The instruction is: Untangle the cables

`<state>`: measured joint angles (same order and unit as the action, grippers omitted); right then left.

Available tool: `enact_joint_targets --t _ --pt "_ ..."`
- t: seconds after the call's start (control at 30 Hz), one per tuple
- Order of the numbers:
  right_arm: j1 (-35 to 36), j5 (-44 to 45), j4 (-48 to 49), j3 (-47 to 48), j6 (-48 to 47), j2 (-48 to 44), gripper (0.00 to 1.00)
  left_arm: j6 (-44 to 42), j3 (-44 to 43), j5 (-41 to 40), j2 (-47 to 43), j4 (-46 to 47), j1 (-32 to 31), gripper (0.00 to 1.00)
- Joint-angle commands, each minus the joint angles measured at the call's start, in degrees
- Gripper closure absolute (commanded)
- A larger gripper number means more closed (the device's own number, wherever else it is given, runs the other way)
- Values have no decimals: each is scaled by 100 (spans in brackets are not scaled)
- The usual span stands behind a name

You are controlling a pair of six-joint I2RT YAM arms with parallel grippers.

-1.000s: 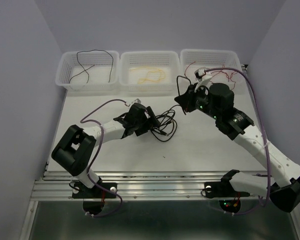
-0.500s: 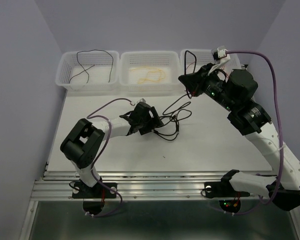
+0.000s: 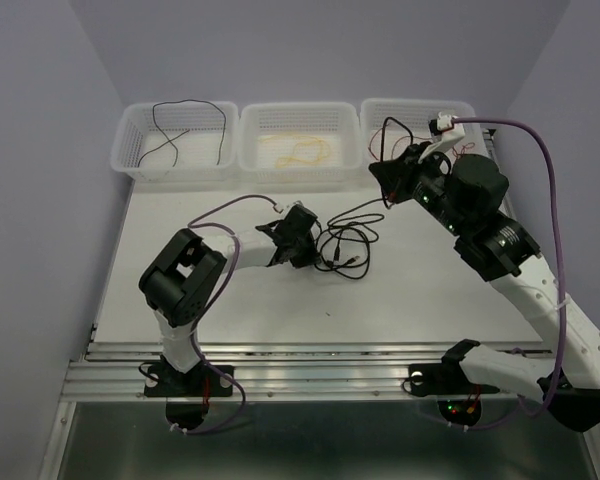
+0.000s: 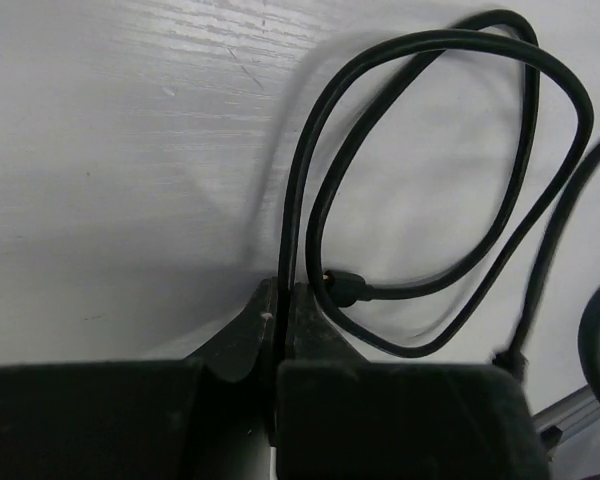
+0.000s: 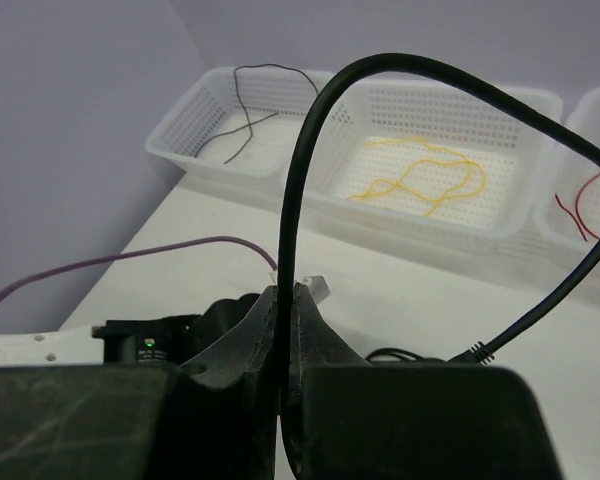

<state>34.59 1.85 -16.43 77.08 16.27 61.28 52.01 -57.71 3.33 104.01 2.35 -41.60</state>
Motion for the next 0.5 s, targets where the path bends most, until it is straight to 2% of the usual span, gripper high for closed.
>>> enact_joint_targets --t 0.0,0.03,0.13,0.33,0.47 --pt "39 1061 166 -254 -19 -265 99 -86 -521 -1192 -678 -1208 -6 100" --pt "39 1437 157 -307 -71 -291 99 -51 -583 -1734 -1071 -1724 47 100" --pt "39 1931 113 -457 -89 -327 99 2 -645 -2405 -2040 -2412 292 100" --pt "39 2425 87 -930 78 -397 99 -233 -837 -3145 -3998 -3082 1478 100" --pt "39 2461 87 -1203 87 -441 99 -753 -1539 -3374 -4529 -3275 1822 100"
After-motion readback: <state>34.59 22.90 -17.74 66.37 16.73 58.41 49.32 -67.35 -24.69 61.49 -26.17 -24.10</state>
